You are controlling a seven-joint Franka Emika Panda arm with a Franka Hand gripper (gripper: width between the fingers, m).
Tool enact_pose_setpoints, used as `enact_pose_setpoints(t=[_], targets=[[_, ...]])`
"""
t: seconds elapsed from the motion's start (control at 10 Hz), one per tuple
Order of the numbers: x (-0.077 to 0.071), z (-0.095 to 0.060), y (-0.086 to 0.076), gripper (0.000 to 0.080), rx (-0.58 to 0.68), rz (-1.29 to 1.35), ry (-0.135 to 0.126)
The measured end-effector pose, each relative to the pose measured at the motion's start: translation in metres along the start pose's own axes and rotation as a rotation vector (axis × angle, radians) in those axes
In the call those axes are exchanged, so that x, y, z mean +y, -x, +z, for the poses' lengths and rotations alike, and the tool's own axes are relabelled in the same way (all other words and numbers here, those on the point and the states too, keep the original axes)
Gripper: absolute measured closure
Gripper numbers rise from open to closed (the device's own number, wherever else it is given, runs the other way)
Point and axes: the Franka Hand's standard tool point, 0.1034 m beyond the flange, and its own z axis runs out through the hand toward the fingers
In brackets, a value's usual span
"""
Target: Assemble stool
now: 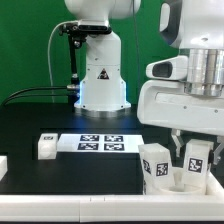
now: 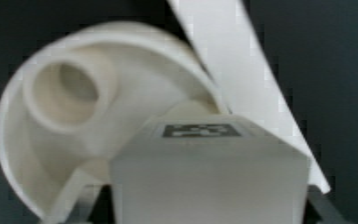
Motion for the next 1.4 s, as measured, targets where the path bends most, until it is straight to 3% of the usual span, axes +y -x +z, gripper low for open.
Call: enact_pose_setpoints(t=[0.2, 0.5, 0.9, 1.0, 1.1, 1.2, 1.3, 1.4], targets=[[-0.0006, 0.0013, 0.0009, 0.0463, -0.010, 0.262, -0.020], [-0.0019, 0.0026, 0.0049, 0.0463, -0.011, 0.428, -0.014], [-0.0050, -0.0013, 0.0003, 0.0463, -0.068, 1.036, -0.041], [-0.0063, -0.0019, -0.0027, 0.0463, -0.084, 1.236, -0.062], [-0.0053, -0.0006, -0.0040, 0.0463, -0.091, 1.350, -0.077], [-0.0051, 0.0003, -0.0027, 0.0463, -0.092, 1.345, -0.073], [-0.0051, 0.0003, -0.0028, 0.0388, -0.092, 1.342, -0.073], [-0.0049, 0.0006, -0.0027, 0.0252, -0.092, 1.337, -0.073]])
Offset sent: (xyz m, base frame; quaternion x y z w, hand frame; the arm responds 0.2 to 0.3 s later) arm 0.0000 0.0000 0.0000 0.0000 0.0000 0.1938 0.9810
